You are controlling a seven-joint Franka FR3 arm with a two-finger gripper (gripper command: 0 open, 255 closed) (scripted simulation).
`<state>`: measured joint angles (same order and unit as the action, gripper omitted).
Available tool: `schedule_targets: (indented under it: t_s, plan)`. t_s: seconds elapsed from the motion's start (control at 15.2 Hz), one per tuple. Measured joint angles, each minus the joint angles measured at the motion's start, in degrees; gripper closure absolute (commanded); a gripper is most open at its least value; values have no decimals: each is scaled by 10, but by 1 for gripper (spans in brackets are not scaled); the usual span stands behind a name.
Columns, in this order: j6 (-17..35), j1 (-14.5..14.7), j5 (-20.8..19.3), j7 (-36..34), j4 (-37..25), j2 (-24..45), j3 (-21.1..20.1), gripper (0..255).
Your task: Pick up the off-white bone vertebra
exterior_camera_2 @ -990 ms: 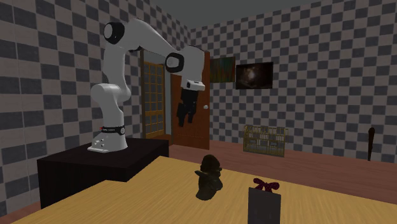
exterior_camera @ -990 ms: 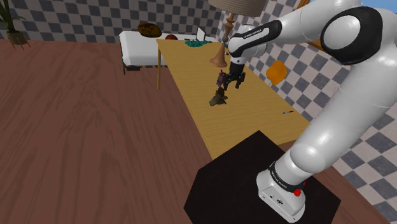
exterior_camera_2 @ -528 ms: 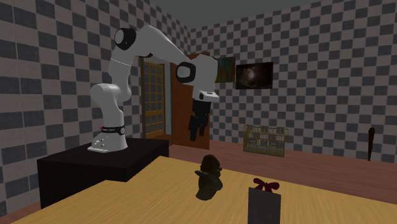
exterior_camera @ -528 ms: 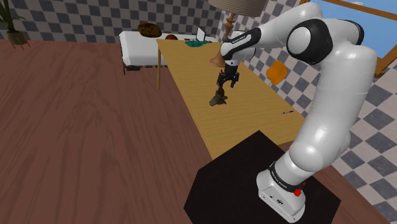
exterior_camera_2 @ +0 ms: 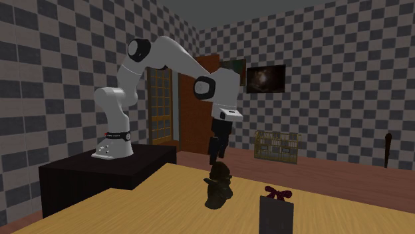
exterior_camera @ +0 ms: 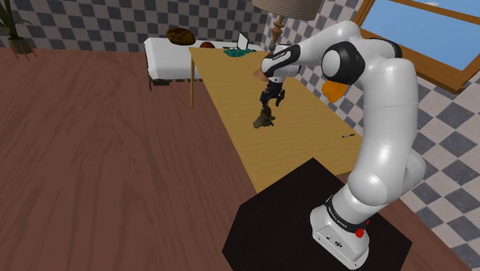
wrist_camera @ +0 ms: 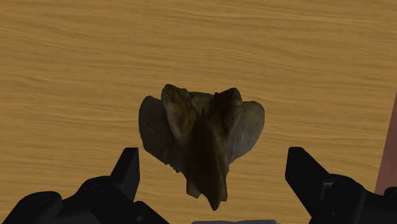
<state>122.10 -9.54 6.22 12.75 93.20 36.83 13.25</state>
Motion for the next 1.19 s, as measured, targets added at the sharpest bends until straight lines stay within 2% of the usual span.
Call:
schedule_targets:
  t_s: [0.4, 0.46, 1.19]
  plan:
    - [28, -3, 6, 1, -4, 32, -5, 0]
    - [30, -3, 6, 1, -4, 34, -5, 255]
    - [30, -3, 6, 1, -3, 32, -5, 255]
